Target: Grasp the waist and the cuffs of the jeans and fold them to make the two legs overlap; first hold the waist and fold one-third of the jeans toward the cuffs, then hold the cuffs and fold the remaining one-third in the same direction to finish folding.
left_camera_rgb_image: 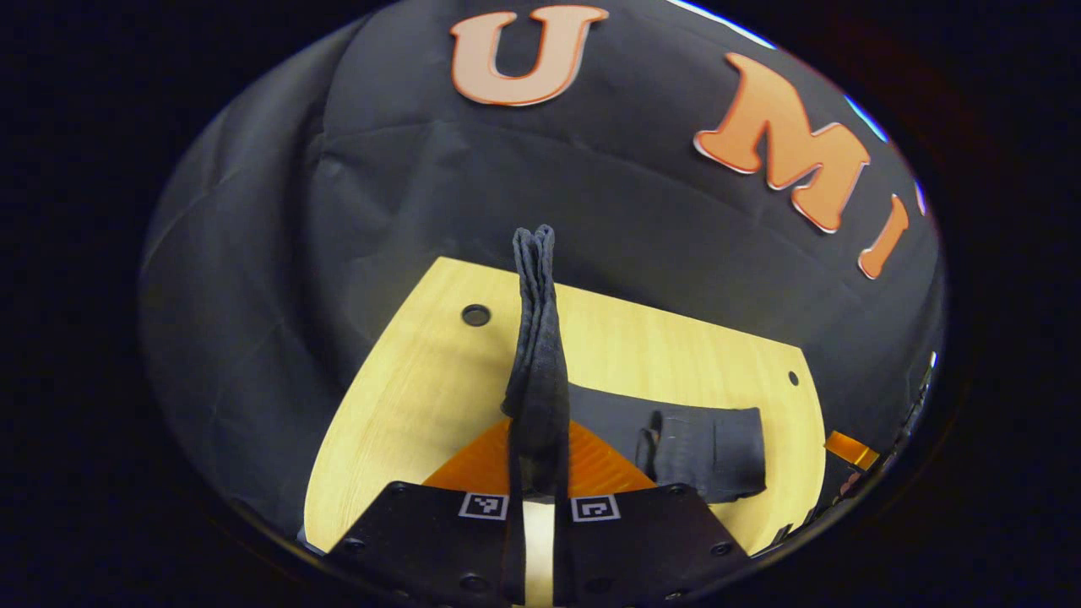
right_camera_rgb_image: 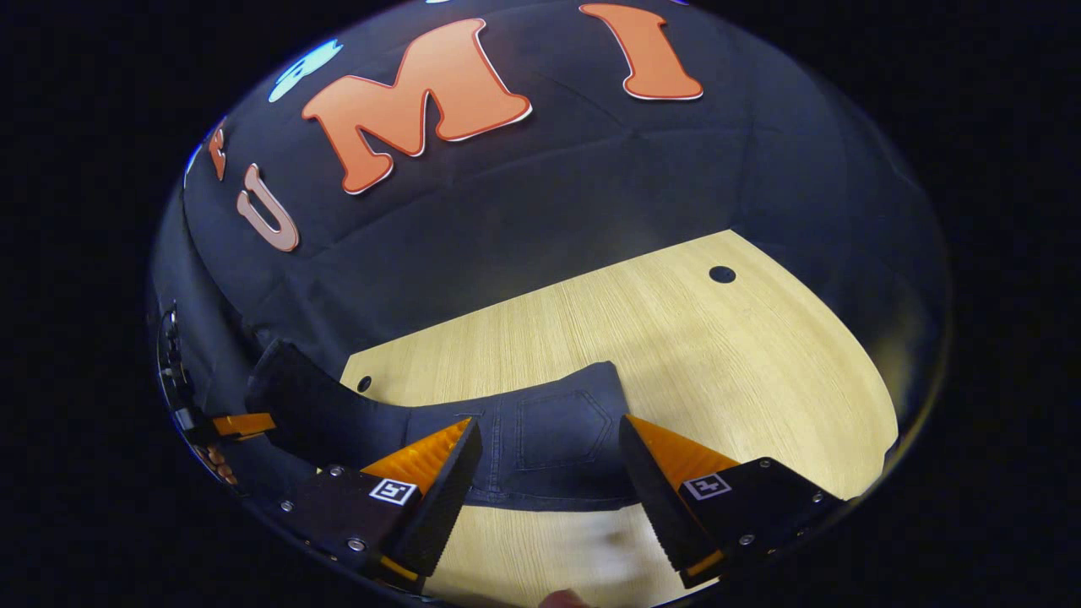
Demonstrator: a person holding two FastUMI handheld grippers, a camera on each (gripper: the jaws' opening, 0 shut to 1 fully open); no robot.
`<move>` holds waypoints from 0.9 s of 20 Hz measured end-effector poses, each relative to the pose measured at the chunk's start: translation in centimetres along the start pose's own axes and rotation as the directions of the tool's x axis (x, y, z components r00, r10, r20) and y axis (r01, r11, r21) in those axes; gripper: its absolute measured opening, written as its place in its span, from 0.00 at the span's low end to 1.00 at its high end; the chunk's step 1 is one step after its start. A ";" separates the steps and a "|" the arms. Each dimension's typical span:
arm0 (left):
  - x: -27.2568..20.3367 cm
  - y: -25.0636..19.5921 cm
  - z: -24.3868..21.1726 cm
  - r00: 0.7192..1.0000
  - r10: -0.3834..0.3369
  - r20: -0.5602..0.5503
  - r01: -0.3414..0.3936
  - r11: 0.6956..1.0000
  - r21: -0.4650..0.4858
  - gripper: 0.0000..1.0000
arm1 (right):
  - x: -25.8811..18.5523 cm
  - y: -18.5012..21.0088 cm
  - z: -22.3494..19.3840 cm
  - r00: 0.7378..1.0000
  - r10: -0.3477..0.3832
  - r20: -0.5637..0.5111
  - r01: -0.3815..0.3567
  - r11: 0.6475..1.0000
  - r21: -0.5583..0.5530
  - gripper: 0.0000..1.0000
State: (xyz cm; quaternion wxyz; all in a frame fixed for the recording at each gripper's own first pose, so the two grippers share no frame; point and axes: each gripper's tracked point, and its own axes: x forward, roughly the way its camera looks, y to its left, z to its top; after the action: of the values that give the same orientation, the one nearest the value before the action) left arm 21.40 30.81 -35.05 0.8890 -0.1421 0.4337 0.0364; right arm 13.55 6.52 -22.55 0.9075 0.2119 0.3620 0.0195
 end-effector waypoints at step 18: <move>-0.3 -6.9 -1.8 0.973 -0.206 -0.105 0.224 0.950 0.215 0.13 | -0.9 -4.8 2.5 0.997 0.025 0.072 -0.019 0.996 -0.092 0.99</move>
State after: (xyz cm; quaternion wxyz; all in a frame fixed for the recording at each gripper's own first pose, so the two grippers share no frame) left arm 21.14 23.70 -34.31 0.8797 -0.0880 0.4526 -0.1160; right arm 13.97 1.07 -22.27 0.9286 0.1749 0.3250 0.0382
